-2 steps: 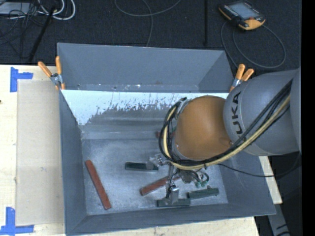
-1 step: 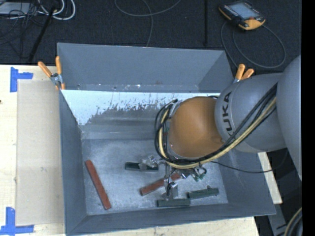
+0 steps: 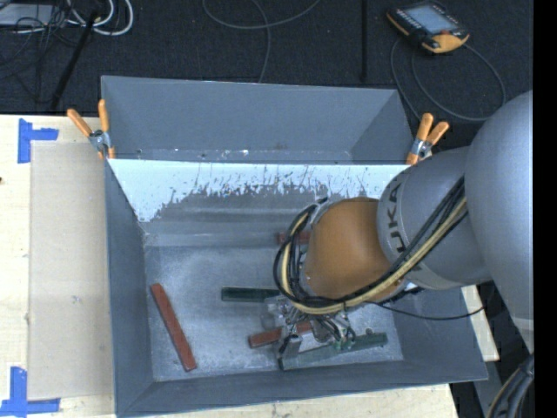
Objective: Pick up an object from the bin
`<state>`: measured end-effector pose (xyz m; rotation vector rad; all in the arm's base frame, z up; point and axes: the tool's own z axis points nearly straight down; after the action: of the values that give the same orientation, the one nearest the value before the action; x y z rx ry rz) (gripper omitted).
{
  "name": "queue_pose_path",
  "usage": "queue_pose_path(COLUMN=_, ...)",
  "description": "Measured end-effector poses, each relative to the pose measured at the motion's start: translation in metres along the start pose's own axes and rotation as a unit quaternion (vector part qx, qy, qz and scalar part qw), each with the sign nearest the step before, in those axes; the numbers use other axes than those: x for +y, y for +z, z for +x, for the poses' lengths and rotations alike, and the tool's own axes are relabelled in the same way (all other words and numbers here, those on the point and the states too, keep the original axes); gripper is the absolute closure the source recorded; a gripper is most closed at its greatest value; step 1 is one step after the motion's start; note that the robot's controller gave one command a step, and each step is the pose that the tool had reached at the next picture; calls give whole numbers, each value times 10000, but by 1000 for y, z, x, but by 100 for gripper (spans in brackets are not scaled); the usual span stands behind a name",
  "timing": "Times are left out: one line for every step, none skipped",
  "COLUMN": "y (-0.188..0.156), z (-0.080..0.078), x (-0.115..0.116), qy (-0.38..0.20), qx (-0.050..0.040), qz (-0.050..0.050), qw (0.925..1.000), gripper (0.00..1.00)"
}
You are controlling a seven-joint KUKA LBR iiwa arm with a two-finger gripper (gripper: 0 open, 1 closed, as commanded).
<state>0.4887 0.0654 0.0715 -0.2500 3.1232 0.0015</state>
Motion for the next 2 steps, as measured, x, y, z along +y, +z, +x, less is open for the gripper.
queue_pose_path(y=0, z=0, x=0, qy=-3, qx=3, qz=-1, qw=10000, gripper=100)
queue_pose_path(y=-4, z=1, x=0, qy=-4, qx=24, qz=-1, qw=10000, gripper=100)
